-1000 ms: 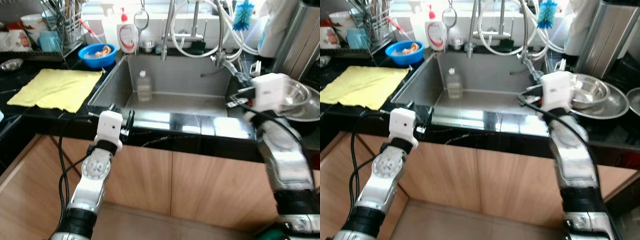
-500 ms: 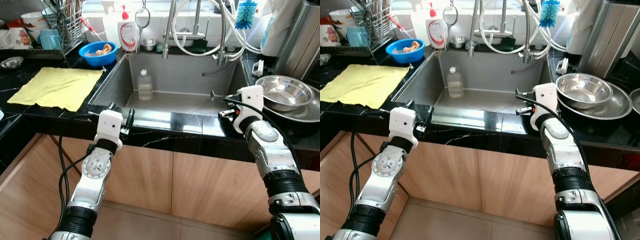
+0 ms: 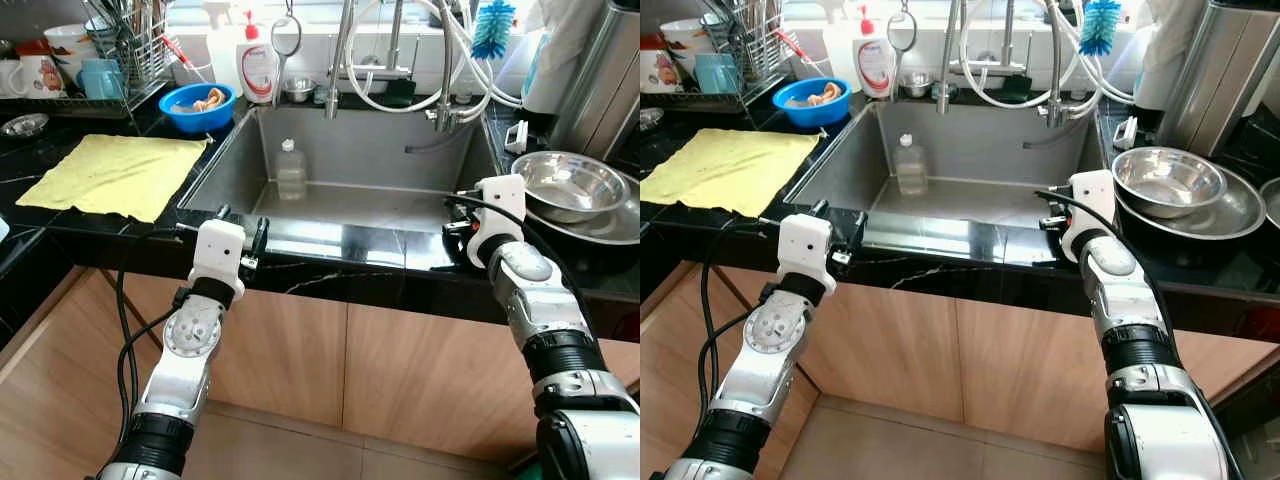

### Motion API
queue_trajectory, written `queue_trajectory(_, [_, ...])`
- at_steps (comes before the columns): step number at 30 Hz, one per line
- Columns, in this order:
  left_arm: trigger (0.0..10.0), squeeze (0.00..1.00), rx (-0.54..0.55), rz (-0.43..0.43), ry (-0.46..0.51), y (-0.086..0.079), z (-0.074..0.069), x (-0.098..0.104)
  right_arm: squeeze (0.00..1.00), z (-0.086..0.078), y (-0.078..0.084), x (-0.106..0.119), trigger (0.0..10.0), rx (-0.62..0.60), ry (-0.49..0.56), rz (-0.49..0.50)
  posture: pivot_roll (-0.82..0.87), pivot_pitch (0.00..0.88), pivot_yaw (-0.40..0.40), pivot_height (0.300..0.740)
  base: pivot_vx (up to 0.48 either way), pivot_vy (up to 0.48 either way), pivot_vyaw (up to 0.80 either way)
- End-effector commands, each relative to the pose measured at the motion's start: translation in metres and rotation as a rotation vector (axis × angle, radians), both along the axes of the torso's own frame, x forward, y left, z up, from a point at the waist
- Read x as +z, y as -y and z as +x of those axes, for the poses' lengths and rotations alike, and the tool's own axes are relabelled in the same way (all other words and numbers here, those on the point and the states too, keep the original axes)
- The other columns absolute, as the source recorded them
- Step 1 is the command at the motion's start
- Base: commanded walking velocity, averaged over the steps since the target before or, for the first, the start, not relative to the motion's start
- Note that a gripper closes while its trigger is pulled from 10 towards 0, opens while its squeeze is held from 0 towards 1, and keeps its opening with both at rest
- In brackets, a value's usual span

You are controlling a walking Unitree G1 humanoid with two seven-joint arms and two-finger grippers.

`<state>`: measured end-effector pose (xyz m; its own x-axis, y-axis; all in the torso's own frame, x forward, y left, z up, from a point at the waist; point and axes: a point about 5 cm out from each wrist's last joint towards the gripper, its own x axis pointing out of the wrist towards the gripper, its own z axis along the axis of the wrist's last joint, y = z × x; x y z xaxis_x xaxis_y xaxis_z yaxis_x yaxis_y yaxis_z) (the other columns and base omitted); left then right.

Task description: Kitchen organization

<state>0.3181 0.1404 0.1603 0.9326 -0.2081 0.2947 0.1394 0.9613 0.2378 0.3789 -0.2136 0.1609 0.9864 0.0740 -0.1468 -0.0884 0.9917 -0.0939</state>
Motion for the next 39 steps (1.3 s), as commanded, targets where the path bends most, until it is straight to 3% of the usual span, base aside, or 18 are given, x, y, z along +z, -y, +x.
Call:
queue_trajectory(1, [10.0, 0.0, -0.001, 0.028, 0.013, 0.0, 0.0, 0.002, 1.0, 0.003, -0.003, 0.005, 10.0, -0.006, 0.027, -0.005, 0.03, 0.0, 0.046, 0.72, 0.0, 0.0, 0.0])
queue_trajectory(4, [10.0, 0.0, -0.005, 0.025, 0.018, 0.001, 0.001, 0.004, 0.98, 0.002, -0.007, 0.018, 10.0, 0.003, 0.148, -0.037, 0.03, 0.0, 0.046, 0.72, 0.0, 0.0, 0.0])
queue_trajectory(5, [10.0, 0.0, -0.006, 0.025, 0.02, 0.002, 0.002, 0.004, 0.24, 0.001, -0.01, 0.022, 10.0, 0.015, 0.178, -0.042, 0.03, 0.0, 0.049, 0.72, 0.0, 0.0, 0.0])
queue_trajectory(6, [10.0, 0.0, -0.007, 0.023, 0.022, 0.002, 0.002, 0.005, 0.0, -0.001, -0.013, 0.024, 10.0, 0.022, 0.201, -0.037, 0.03, 0.0, 0.05, 0.72, 0.0, 0.0, 0.0])
queue_trajectory(8, [10.0, 0.0, -0.009, 0.022, 0.026, 0.003, 0.002, 0.006, 0.0, -0.005, -0.016, 0.026, 10.0, 0.019, 0.241, -0.027, 0.03, 0.0, 0.05, 0.72, 0.0, 0.0, 0.0])
queue_trajectory(10, [10.0, 0.0, -0.012, 0.023, 0.03, 0.004, 0.002, 0.007, 0.0, -0.019, -0.02, 0.031, 10.0, -0.012, 0.359, -0.012, 0.03, 0.0, 0.048, 0.72, 0.0, 0.0, 0.0])
queue_trajectory(11, [10.0, 0.0, -0.012, 0.023, 0.03, 0.004, 0.002, 0.007, 0.0, -0.019, -0.02, 0.031, 10.0, -0.012, 0.359, -0.012, 0.03, 0.0, 0.048, 0.72, 0.0, 0.0, 0.0])
queue_trajectory(13, [10.0, 0.0, -0.009, 0.025, 0.036, 0.003, 0.004, 0.009, 0.0, -0.041, -0.016, 0.039, 10.0, -0.05, 0.48, -0.017, 0.02, 0.0, 0.05, 0.72, 0.0, 0.0, 0.0])
queue_trajectory(15, [10.0, 0.0, -0.009, 0.026, 0.039, 0.002, 0.004, 0.01, 0.0, -0.045, -0.014, 0.041, 10.0, -0.054, 0.499, -0.01, 0.02, 0.0, 0.05, 0.72, 0.0, 0.0, 0.0])
queue_trajectory(16, [10.0, 0.0, -0.01, 0.027, 0.043, 0.001, 0.005, 0.011, 0.0, -0.06, -0.008, 0.046, 10.0, -0.077, 0.542, -0.043, 0.0, 0.0, 0.056, 0.72, 0.0, 0.0, 0.0])
queue_trajectory(17, [10.0, 0.0, -0.01, 0.027, 0.043, 0.001, 0.005, 0.011, 0.0, -0.065, -0.005, 0.047, 10.0, -0.085, 0.551, -0.052, 0.0, 0.0, 0.056, 0.72, 0.0, 0.0, 0.0])
queue_trajectory(21, [10.0, 0.0, -0.013, 0.031, 0.039, 0.0, 0.006, 0.01, 0.0, -0.084, 0.002, 0.046, 10.0, -0.12, 0.569, -0.074, -0.02, 0.0, 0.062, 0.72, 0.0, 0.0, 0.0])
queue_trajectory(25, [10.0, 0.0, -0.016, 0.034, 0.041, -0.002, 0.005, 0.011, 0.0, -0.108, -0.003, 0.039, 10.0, -0.111, 0.559, -0.094, -0.02, 0.0, 0.062, 0.72, 0.0, 0.0, 0.0])
queue_trajectory(26, [10.0, 0.0, -0.011, 0.039, 0.038, -0.005, 0.003, 0.01, 0.0, -0.119, -0.002, 0.026, 10.0, -0.114, 0.513, -0.095, -0.03, 0.0, 0.064, 0.72, 0.0, 0.0, 0.0])
queue_trajectory(30, [10.0, 0.0, 0.006, 0.03, 0.024, -0.011, 0.0, 0.007, 0.0, -0.133, 0.0, 0.01, 10.0, -0.167, 0.444, -0.08, -0.03, 0.0, 0.066, 0.72, 0.0, 0.0, 0.0])
queue_trajectory(39, [10.0, 0.0, 0.03, -0.026, 0.023, -0.012, 0.004, 0.008, 0.0, -0.129, -0.002, 0.019, 10.0, -0.198, 0.457, -0.067, -0.04, 0.0, 0.052, 0.72, 0.0, 0.0, 0.0])
